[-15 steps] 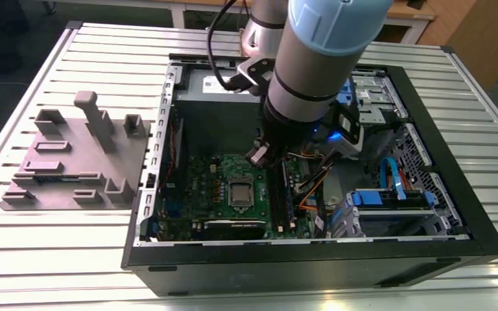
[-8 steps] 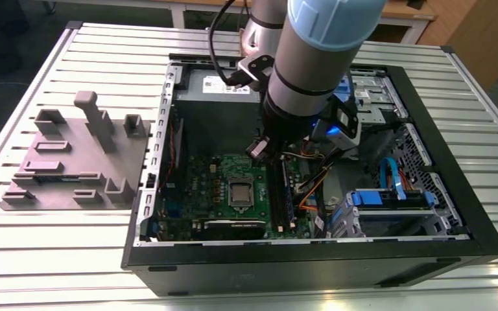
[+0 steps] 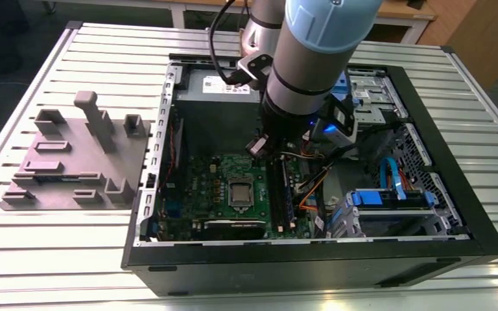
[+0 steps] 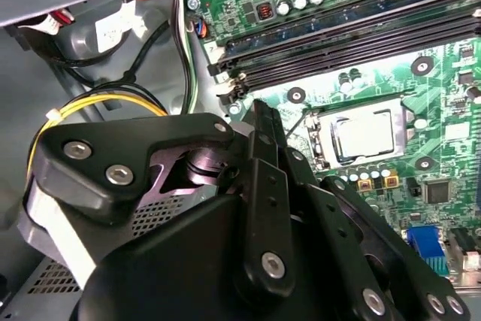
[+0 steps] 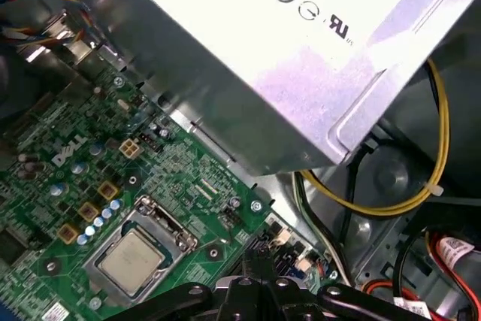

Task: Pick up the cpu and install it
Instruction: 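Install the first cpu locking lever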

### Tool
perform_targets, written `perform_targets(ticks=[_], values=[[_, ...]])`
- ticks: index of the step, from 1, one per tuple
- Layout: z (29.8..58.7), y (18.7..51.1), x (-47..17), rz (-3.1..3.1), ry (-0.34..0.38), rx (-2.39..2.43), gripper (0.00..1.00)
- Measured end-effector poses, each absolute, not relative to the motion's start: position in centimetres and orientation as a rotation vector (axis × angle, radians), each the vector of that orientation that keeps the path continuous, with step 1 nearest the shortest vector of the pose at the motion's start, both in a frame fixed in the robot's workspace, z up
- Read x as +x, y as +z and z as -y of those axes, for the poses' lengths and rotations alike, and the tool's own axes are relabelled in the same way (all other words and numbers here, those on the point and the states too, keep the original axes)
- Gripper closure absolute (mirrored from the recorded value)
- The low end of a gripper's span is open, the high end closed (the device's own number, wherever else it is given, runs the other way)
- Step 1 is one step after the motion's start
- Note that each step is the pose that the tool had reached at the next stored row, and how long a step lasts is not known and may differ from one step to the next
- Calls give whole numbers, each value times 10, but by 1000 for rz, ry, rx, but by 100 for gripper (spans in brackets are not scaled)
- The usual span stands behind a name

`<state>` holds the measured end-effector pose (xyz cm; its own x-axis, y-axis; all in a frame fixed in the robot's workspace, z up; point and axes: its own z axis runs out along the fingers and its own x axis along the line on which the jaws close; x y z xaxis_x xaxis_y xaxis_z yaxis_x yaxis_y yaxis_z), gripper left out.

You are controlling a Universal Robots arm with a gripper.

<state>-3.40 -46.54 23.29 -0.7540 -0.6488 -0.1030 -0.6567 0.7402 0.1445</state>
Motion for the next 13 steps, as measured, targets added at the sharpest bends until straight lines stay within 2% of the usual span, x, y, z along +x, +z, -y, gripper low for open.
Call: perform_targets(ticks=[13], values=[[461,232,-41,-2877,270,-1114,90]])
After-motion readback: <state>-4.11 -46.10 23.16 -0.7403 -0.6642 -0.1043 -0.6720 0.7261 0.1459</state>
